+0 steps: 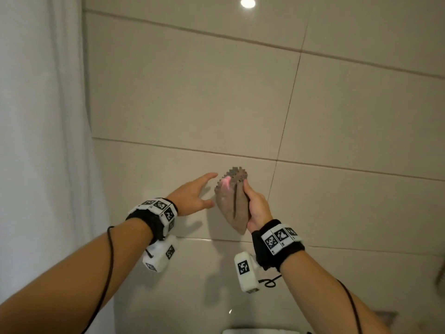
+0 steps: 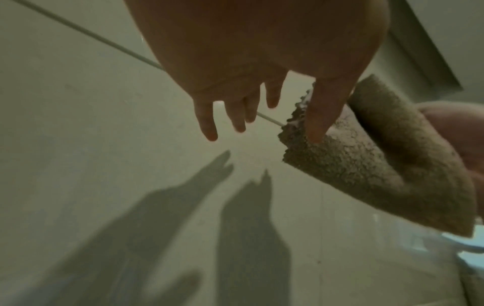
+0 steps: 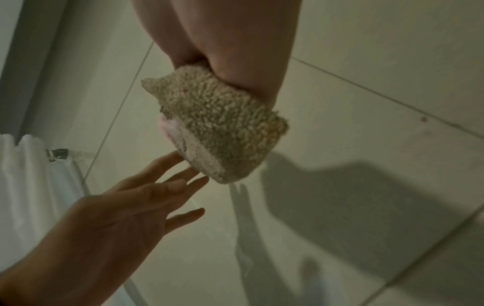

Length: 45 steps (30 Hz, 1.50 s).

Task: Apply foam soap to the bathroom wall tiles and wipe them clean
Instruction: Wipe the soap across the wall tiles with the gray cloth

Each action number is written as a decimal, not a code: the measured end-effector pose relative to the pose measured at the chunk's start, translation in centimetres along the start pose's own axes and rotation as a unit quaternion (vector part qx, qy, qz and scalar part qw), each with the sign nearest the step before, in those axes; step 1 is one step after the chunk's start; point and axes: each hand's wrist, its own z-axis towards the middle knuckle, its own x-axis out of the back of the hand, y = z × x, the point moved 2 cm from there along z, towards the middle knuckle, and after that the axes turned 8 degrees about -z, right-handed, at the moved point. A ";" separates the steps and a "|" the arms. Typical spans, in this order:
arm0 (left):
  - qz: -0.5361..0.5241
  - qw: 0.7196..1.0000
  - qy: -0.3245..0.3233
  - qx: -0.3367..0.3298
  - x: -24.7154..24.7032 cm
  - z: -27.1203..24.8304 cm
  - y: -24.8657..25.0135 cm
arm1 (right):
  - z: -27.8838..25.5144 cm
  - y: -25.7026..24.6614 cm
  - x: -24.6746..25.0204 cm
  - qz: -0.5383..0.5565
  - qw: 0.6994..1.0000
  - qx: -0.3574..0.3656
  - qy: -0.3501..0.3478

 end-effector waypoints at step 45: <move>-0.223 0.966 -0.065 0.113 -27.6 3.1 27.1 | -12.8 -5.3 34.2 -0.021 0.994 -0.095 0.046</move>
